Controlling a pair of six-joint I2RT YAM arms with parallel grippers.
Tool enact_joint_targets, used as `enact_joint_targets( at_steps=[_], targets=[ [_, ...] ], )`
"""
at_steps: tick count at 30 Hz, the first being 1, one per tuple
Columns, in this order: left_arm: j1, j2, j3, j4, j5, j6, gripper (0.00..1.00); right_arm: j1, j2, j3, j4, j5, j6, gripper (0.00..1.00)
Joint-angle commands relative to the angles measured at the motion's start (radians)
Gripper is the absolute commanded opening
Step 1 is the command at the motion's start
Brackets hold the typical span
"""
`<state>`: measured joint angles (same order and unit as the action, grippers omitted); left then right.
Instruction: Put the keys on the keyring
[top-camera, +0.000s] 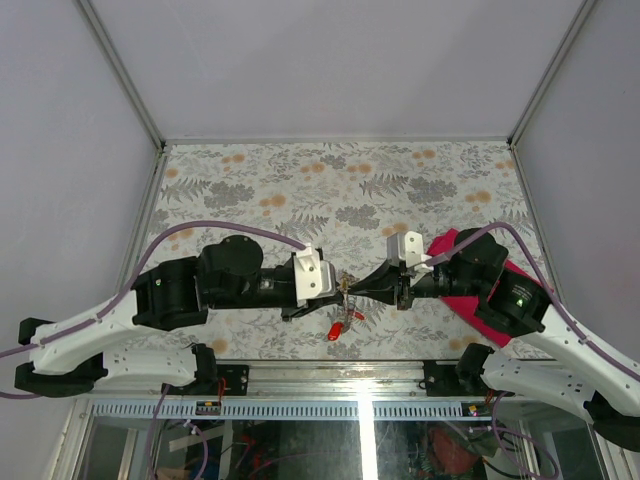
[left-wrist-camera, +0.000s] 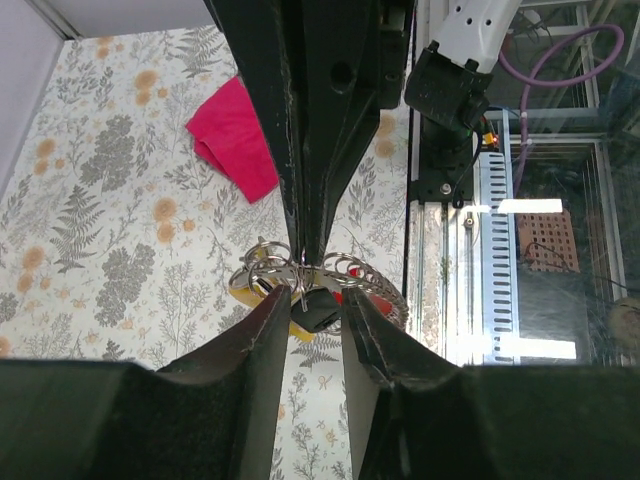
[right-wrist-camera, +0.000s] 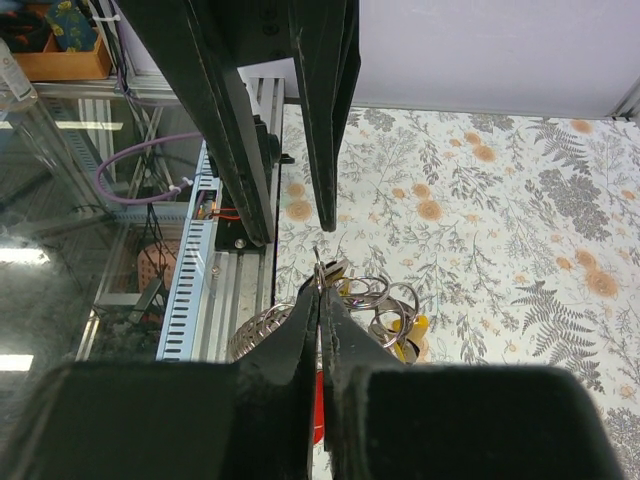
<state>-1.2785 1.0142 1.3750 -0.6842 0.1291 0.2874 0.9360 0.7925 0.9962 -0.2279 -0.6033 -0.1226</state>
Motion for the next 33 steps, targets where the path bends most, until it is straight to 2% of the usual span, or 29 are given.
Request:
enact_joint_targets(
  at_steps=[1,16,19,25,33],
  targets=[
    [-0.005,-0.001,-0.022,0.057,0.013,0.003,0.27,-0.001,-0.027,0.047,0.085,-0.004,0.018,0.0],
    [-0.005,0.012,-0.031,0.069,-0.018,0.009,0.21,-0.001,-0.032,0.043,0.107,-0.035,0.038,0.0],
    [-0.004,0.014,-0.032,0.069,-0.021,0.011,0.17,-0.001,-0.032,0.041,0.116,-0.043,0.043,0.0],
    [-0.003,0.013,-0.035,0.069,-0.026,0.01,0.01,-0.001,-0.038,0.037,0.126,-0.053,0.053,0.0],
    [-0.005,-0.003,-0.045,0.077,-0.046,0.005,0.0,-0.001,-0.06,0.022,0.171,-0.046,0.075,0.0]
  ],
)
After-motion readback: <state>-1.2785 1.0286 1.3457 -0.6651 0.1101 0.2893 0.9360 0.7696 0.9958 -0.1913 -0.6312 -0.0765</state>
